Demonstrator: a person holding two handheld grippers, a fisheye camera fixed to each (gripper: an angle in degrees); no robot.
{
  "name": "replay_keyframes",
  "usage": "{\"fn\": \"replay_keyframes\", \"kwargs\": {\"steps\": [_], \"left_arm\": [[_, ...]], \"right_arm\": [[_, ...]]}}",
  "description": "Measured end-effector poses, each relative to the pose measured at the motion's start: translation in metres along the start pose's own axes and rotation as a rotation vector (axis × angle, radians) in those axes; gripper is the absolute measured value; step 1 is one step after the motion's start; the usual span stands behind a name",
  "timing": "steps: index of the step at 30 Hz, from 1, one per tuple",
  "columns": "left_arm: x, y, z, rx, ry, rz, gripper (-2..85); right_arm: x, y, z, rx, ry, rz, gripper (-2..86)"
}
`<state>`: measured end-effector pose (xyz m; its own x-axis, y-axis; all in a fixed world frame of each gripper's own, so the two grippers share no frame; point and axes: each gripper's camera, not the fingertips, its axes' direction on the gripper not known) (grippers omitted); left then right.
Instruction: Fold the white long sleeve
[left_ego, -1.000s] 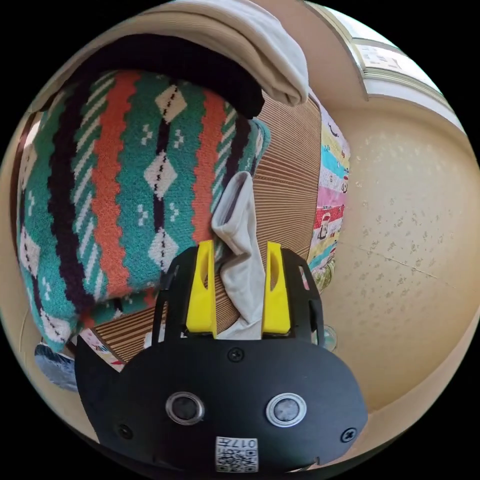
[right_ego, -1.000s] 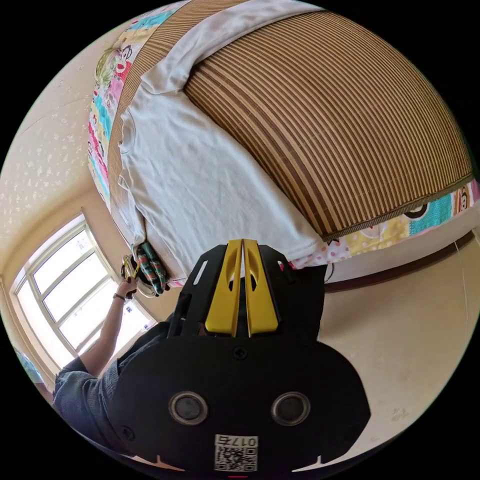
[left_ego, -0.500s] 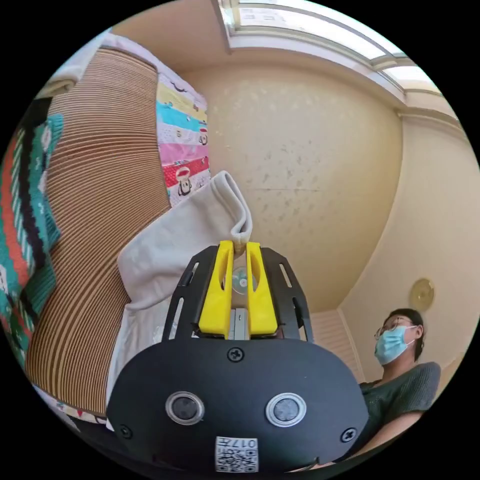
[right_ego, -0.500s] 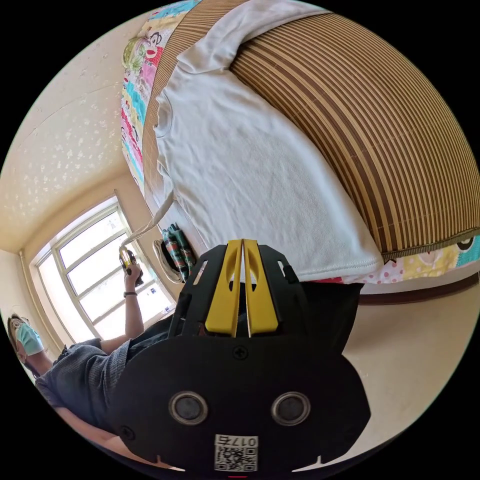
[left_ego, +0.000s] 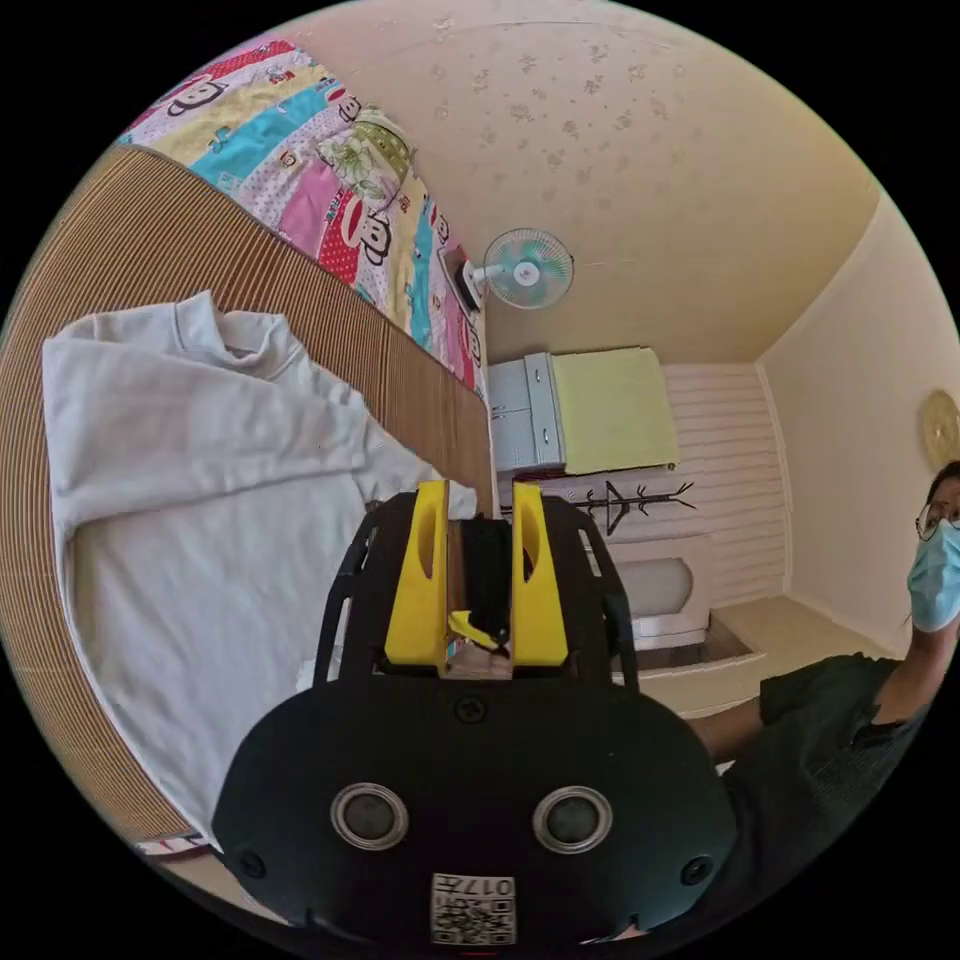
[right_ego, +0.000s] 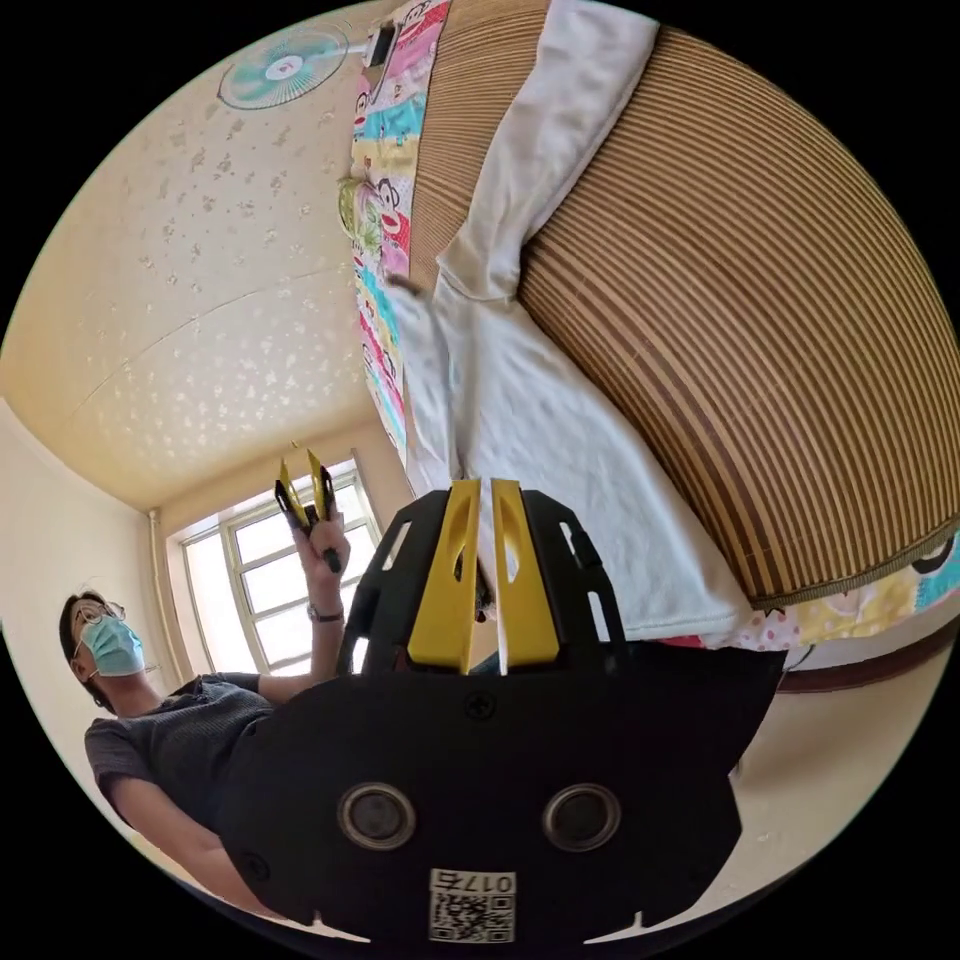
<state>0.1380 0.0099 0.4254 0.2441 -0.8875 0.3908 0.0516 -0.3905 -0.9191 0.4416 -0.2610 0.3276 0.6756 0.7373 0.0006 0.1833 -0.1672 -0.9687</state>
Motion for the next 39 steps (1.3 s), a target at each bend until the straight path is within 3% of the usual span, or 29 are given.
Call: {"fn": "replay_keyframes", "kwargs": {"steps": [12,17,20,24,25,28,30,33,34,36,39], "left_arm": [[-0.063,0.153,0.022,-0.247,-0.368,-0.249,9.8],[-0.063,0.167,0.043,-0.280,-0.414,-0.253,9.4],[-0.068,0.170,0.055,-0.281,-0.413,-0.281,9.2],[-0.068,0.167,0.060,-0.256,-0.387,-0.294,8.7],[-0.066,0.165,0.060,-0.250,-0.383,-0.286,8.7],[-0.064,0.161,0.059,-0.242,-0.387,-0.275,8.6],[-0.065,0.158,0.059,-0.240,-0.375,-0.282,8.5],[-0.068,0.155,0.055,-0.229,-0.364,-0.274,8.6],[-0.070,0.154,0.053,-0.226,-0.372,-0.270,8.6],[-0.075,0.153,0.047,-0.216,-0.378,-0.275,8.6],[-0.082,0.152,0.029,-0.170,-0.380,-0.291,8.7]], "right_arm": [[0.065,-0.109,-0.071,0.653,-0.180,0.225,10.2],[0.078,-0.123,-0.045,0.767,-0.124,0.300,10.6],[0.075,-0.122,-0.027,0.781,-0.142,0.289,6.1],[0.021,-0.105,-0.013,0.805,-0.112,0.115,3.5],[0.004,-0.102,-0.010,0.791,-0.087,0.054,3.4],[-0.124,-0.076,0.037,0.627,0.199,-0.414,3.0],[-0.224,-0.031,0.114,0.488,0.450,-0.792,2.9],[-0.280,0.015,0.235,0.248,0.559,-1.117,2.8],[-0.282,0.019,0.261,0.158,0.567,-1.160,2.8],[-0.259,0.019,0.359,-0.220,0.630,-1.158,2.7],[-0.212,0.013,0.408,-0.481,0.571,-0.996,2.9]]}}
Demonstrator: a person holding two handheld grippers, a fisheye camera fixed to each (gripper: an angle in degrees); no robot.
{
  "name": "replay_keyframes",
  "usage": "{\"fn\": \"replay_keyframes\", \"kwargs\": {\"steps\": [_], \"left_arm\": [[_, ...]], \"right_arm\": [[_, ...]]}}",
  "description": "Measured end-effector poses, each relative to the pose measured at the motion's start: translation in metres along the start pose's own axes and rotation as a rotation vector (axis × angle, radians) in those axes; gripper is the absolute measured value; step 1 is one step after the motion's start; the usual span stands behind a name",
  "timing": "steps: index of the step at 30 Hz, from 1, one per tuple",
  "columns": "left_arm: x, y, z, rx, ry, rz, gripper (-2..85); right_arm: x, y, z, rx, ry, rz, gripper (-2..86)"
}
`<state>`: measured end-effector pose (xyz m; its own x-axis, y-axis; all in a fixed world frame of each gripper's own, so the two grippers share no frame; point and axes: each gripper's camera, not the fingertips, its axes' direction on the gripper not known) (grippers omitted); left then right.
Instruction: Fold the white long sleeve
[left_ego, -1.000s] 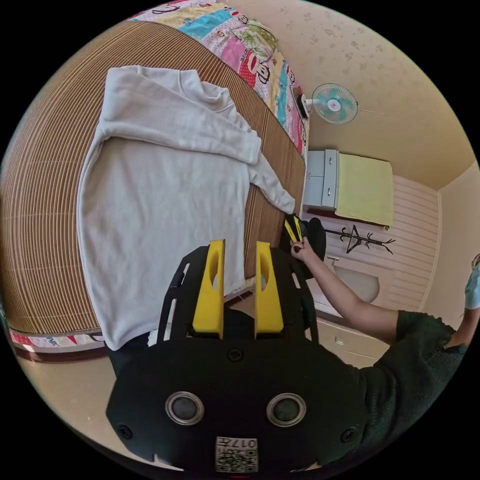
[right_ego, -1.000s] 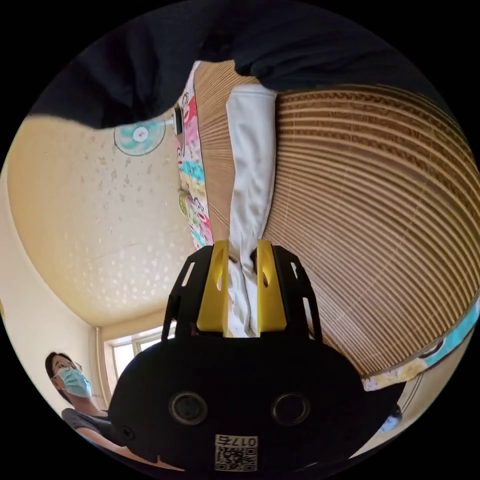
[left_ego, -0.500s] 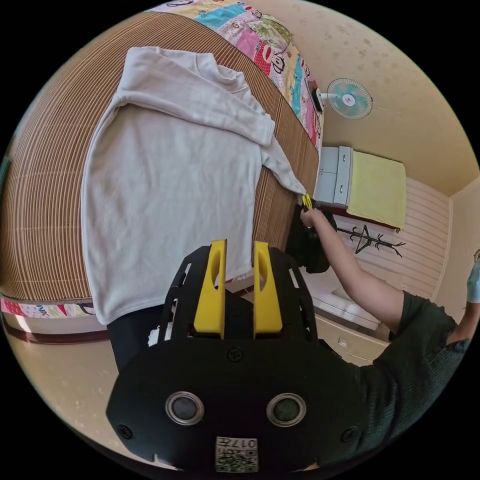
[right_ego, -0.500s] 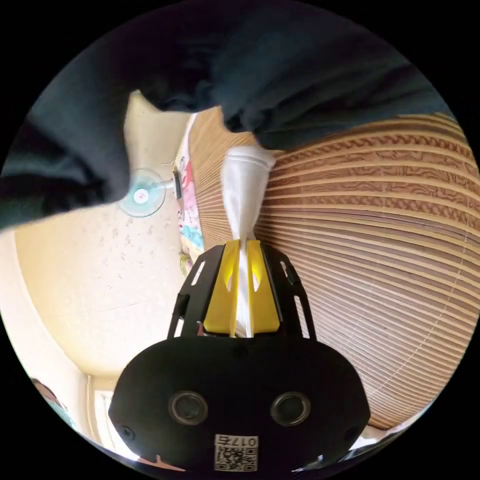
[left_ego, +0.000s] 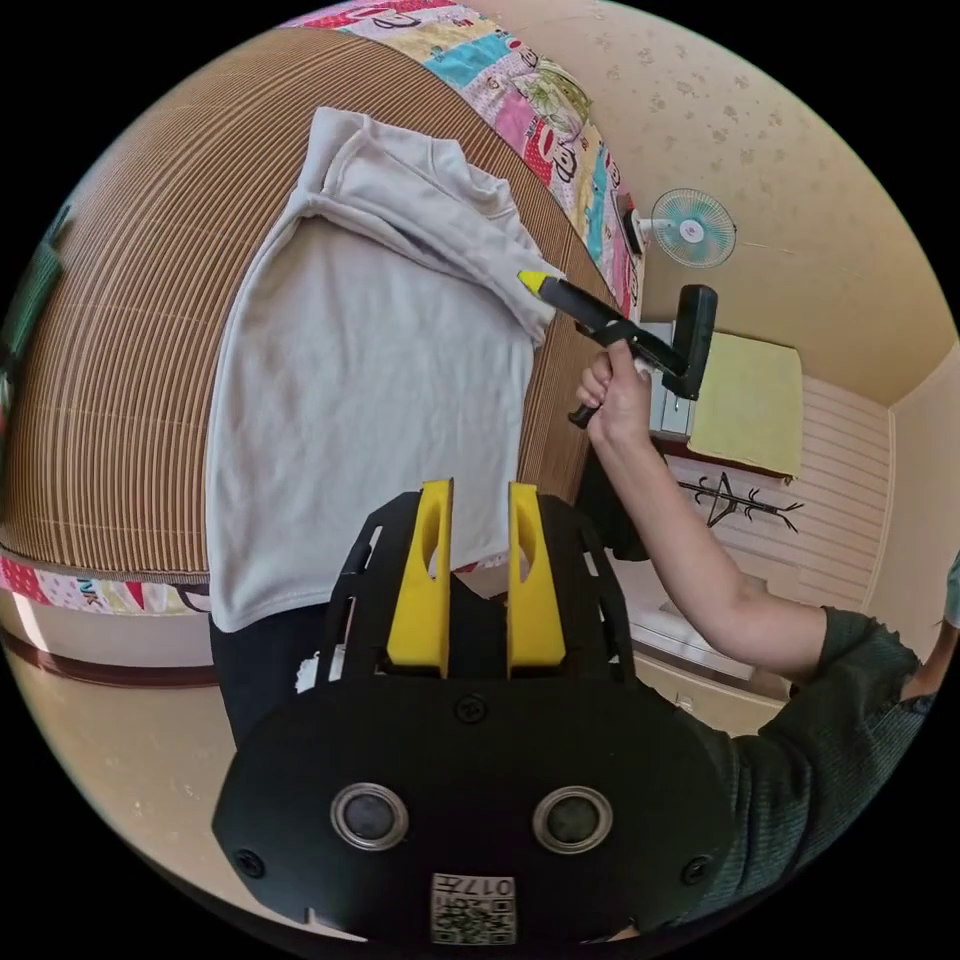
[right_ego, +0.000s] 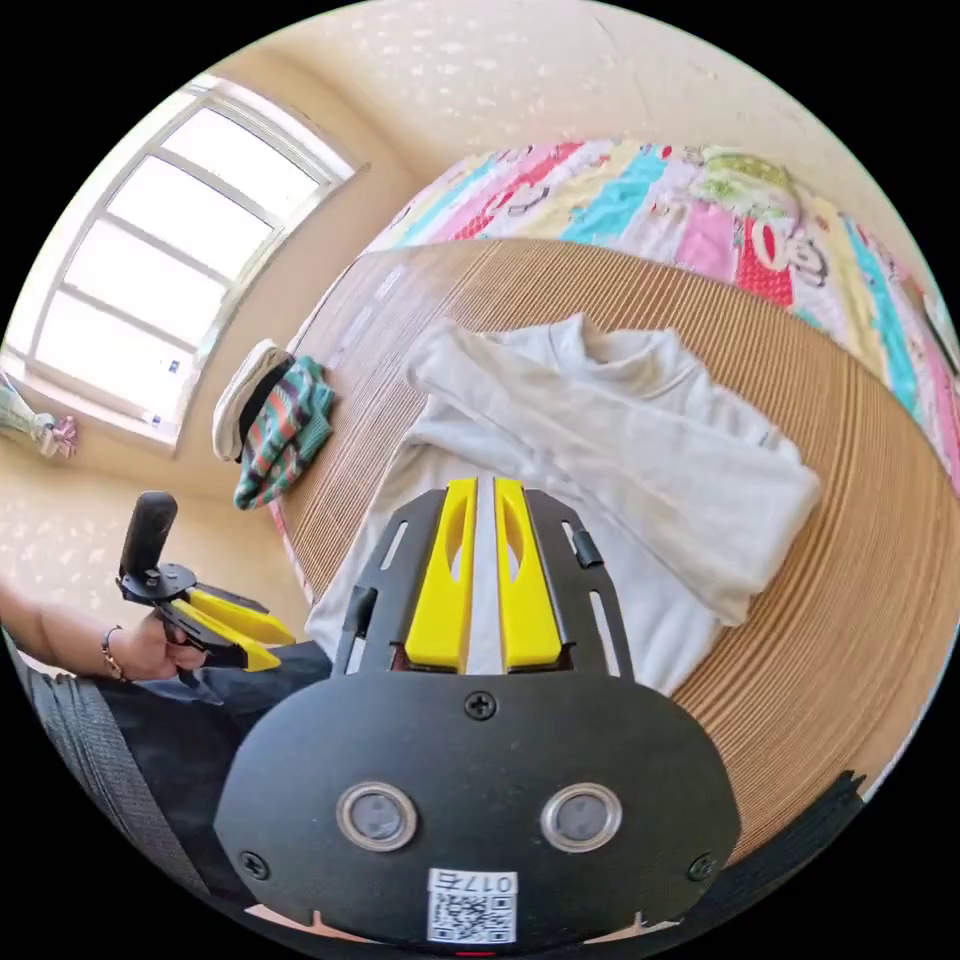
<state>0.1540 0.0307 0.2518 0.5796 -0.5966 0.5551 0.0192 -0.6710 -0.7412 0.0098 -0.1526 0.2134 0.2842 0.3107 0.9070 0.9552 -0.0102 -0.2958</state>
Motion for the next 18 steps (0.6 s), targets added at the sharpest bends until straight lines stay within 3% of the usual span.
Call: {"fn": "replay_keyframes", "kwargs": {"steps": [3,7,12,18], "left_arm": [[-0.016,0.000,-0.022,0.046,-0.011,-0.019,8.8],[-0.049,-0.002,-0.050,0.056,-0.153,-0.019,9.4],[-0.112,-0.017,-0.055,-0.091,-0.367,-0.045,11.9],[-0.162,-0.038,-0.035,-0.353,-0.399,-0.017,13.7]], "right_arm": [[0.023,0.039,0.001,0.053,-0.137,0.171,3.4],[0.055,0.114,-0.018,0.083,-0.103,0.405,4.7],[0.098,0.215,-0.033,-0.128,-0.004,0.688,9.5],[0.114,0.259,-0.014,-0.367,-0.061,0.729,12.2]]}}
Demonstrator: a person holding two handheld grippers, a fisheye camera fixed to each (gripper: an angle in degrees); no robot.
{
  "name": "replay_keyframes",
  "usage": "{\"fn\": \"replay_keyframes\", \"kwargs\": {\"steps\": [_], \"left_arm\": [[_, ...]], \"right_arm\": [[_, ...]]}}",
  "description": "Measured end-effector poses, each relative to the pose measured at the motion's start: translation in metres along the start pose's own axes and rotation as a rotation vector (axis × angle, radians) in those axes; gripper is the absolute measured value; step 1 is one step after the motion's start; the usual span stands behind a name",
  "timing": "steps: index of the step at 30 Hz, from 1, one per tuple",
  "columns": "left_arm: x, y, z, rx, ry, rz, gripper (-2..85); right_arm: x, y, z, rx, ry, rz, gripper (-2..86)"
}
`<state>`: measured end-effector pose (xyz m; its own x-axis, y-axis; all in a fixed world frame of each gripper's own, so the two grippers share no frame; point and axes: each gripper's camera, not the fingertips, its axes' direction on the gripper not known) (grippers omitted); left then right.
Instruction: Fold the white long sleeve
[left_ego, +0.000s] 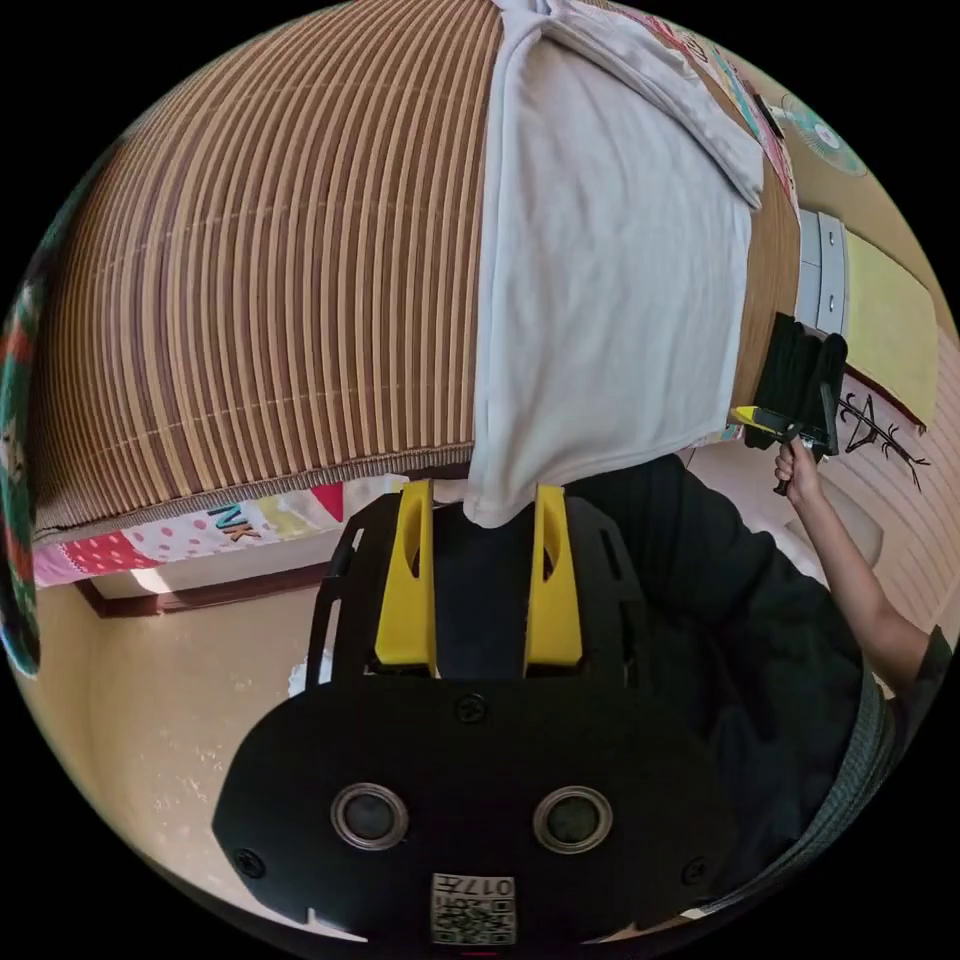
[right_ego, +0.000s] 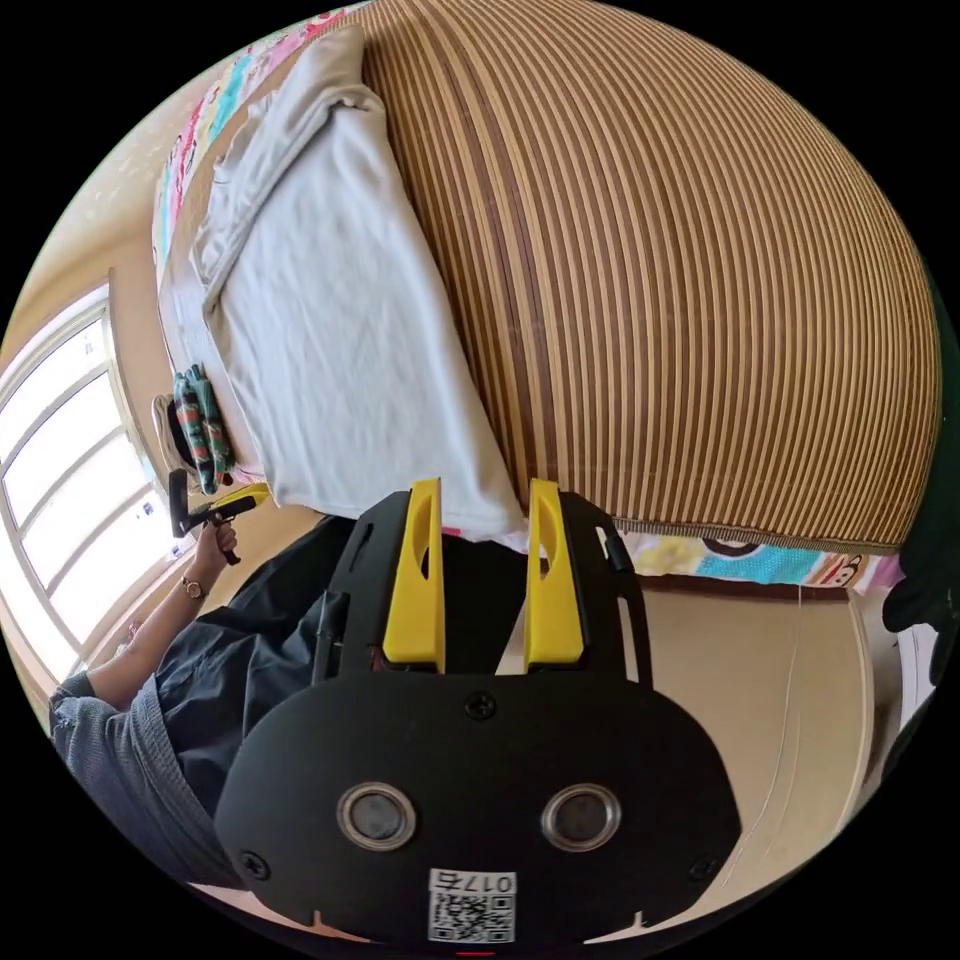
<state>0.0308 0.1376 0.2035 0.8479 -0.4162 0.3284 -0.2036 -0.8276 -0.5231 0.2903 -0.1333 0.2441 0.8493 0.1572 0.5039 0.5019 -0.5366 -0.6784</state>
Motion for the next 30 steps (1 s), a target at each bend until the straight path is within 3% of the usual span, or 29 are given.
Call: {"fn": "replay_keyframes", "kwargs": {"steps": [8,10,12,14,18,22,25,27,30], "left_arm": [[-0.040,-0.050,-0.002,-0.237,0.063,-0.066,8.8],[-0.050,-0.057,-0.011,-0.358,0.207,-0.015,5.3],[-0.051,-0.053,-0.036,-0.347,0.272,0.094,4.7],[-0.053,-0.042,-0.068,-0.318,0.381,0.206,4.4],[-0.071,0.006,-0.154,-0.131,0.849,0.404,4.3],[-0.095,0.053,-0.198,0.102,1.231,0.461,4.4],[-0.120,0.053,-0.191,0.284,1.342,0.284,4.5],[-0.135,0.040,-0.184,0.360,1.311,0.114,4.6],[-0.141,0.004,-0.185,0.461,1.251,-0.095,4.5]], "right_arm": [[0.023,-0.005,0.015,-0.119,-0.088,0.035,5.7],[0.032,0.004,0.002,-0.119,-0.198,-0.010,4.4],[0.042,0.026,-0.023,-0.099,-0.567,-0.178,3.5],[0.048,0.051,-0.052,-0.012,-0.748,-0.272,3.1],[0.063,0.125,-0.106,0.297,-1.081,-0.415,2.3],[0.068,0.163,-0.096,0.423,-1.314,-0.419,1.9],[0.082,0.159,-0.069,0.538,-1.346,-0.175,1.8],[0.097,0.142,-0.056,0.644,-1.340,0.109,2.0],[0.093,0.104,-0.065,0.730,-1.362,0.273,2.2]]}}
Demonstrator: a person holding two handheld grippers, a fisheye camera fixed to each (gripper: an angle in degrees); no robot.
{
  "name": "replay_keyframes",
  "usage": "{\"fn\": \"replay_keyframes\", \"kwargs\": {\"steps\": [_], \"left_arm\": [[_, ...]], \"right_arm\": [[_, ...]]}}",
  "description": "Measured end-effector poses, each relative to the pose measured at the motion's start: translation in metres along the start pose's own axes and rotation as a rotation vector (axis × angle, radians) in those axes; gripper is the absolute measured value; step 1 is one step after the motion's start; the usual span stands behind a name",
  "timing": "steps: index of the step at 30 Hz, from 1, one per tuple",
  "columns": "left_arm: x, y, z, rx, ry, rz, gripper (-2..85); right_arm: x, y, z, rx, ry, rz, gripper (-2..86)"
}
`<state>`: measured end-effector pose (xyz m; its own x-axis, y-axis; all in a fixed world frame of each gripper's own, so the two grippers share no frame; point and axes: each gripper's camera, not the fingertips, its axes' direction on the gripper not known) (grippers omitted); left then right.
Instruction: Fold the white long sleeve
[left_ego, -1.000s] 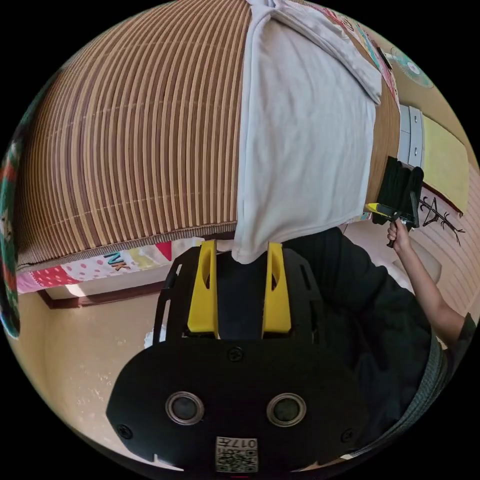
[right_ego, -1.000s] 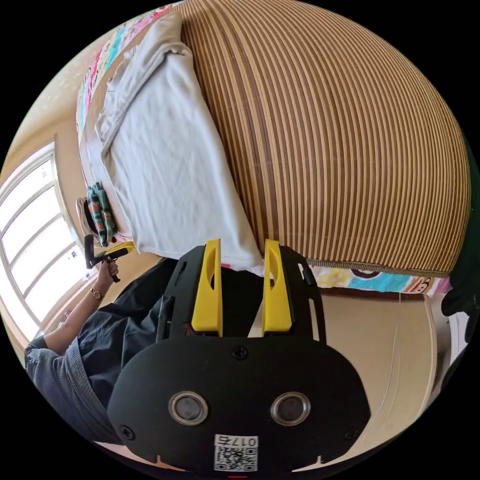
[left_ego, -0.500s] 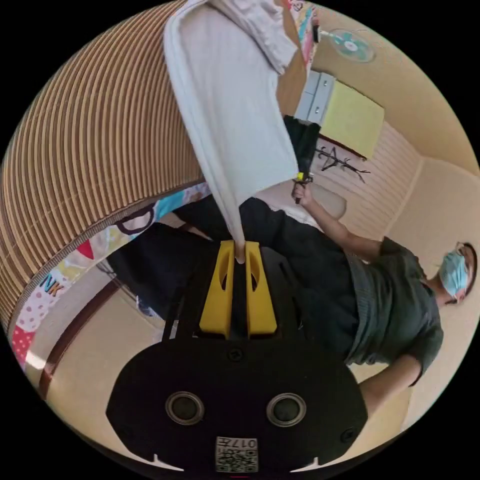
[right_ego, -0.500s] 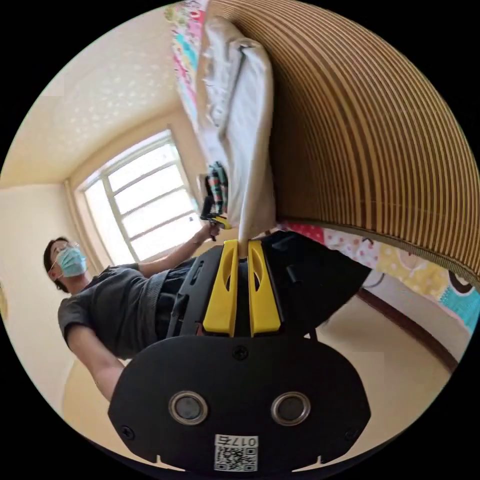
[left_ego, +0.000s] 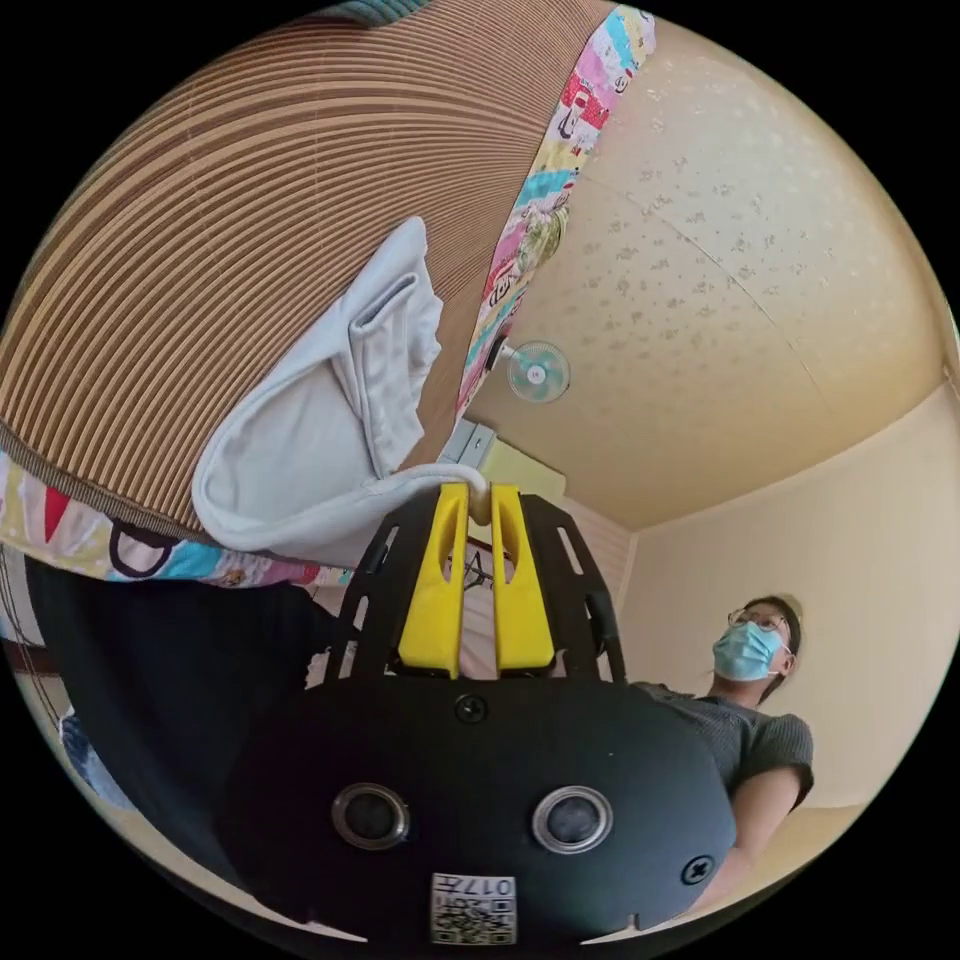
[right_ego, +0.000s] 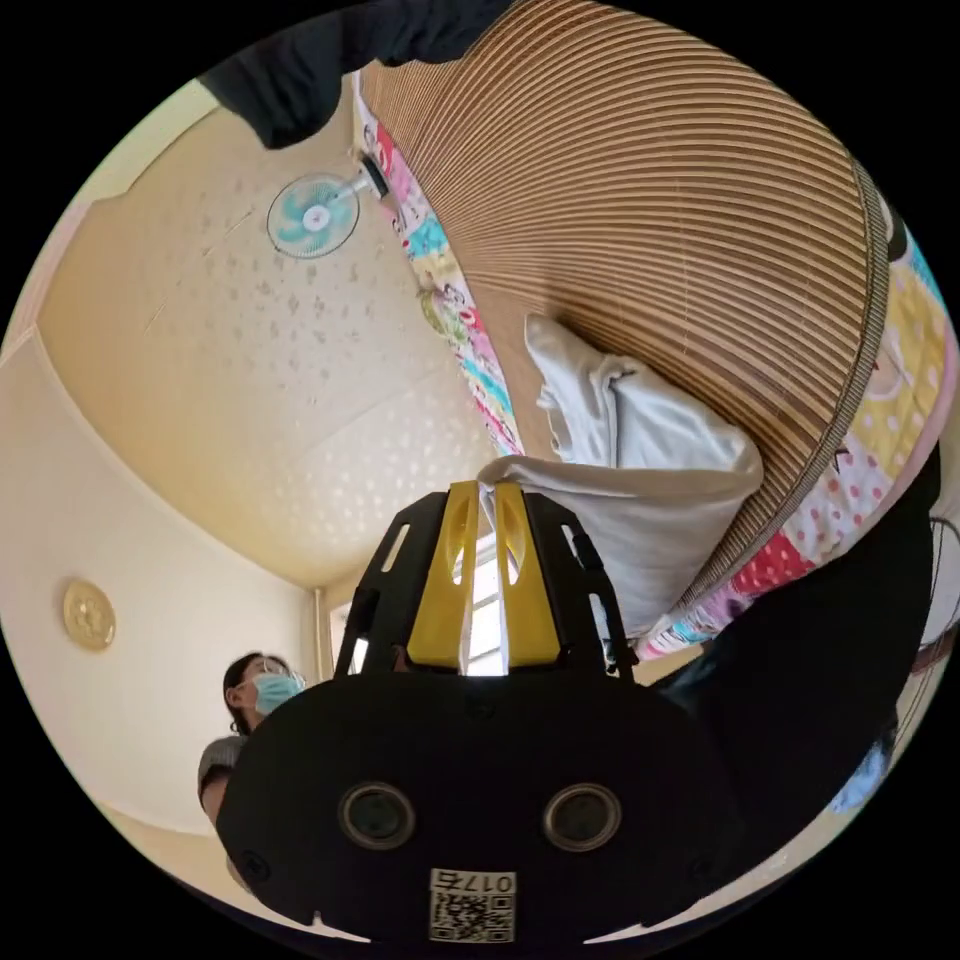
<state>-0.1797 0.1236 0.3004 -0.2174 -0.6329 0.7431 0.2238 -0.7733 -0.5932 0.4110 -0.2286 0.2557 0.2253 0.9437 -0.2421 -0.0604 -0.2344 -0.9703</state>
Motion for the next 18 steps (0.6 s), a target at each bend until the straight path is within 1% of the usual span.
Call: {"fn": "replay_keyframes", "kwargs": {"steps": [4,7,11,14,16,17,18], "left_arm": [[0.015,-0.072,0.031,0.154,0.051,-0.002,4.5],[0.033,-0.127,0.049,0.209,0.061,0.034,4.5],[0.046,-0.183,0.068,0.220,-0.001,0.053,4.7],[0.047,-0.212,0.078,0.205,-0.124,0.024,6.0],[0.063,-0.212,0.073,0.215,-0.307,0.108,8.4],[0.067,-0.208,0.071,0.228,-0.375,0.117,8.6],[0.071,-0.197,0.066,0.242,-0.484,0.137,10.2]], "right_arm": [[-0.036,-0.050,0.068,-0.034,0.040,-0.089,2.5],[-0.062,-0.087,0.124,-0.050,0.059,-0.146,2.6],[-0.073,-0.122,0.179,-0.024,0.133,-0.145,2.5],[-0.086,-0.126,0.192,0.042,0.126,-0.192,2.5],[-0.100,-0.125,0.206,-0.036,0.215,-0.246,2.6],[-0.111,-0.119,0.221,-0.144,0.337,-0.302,2.7],[-0.120,-0.107,0.236,-0.256,0.478,-0.370,2.9]]}}
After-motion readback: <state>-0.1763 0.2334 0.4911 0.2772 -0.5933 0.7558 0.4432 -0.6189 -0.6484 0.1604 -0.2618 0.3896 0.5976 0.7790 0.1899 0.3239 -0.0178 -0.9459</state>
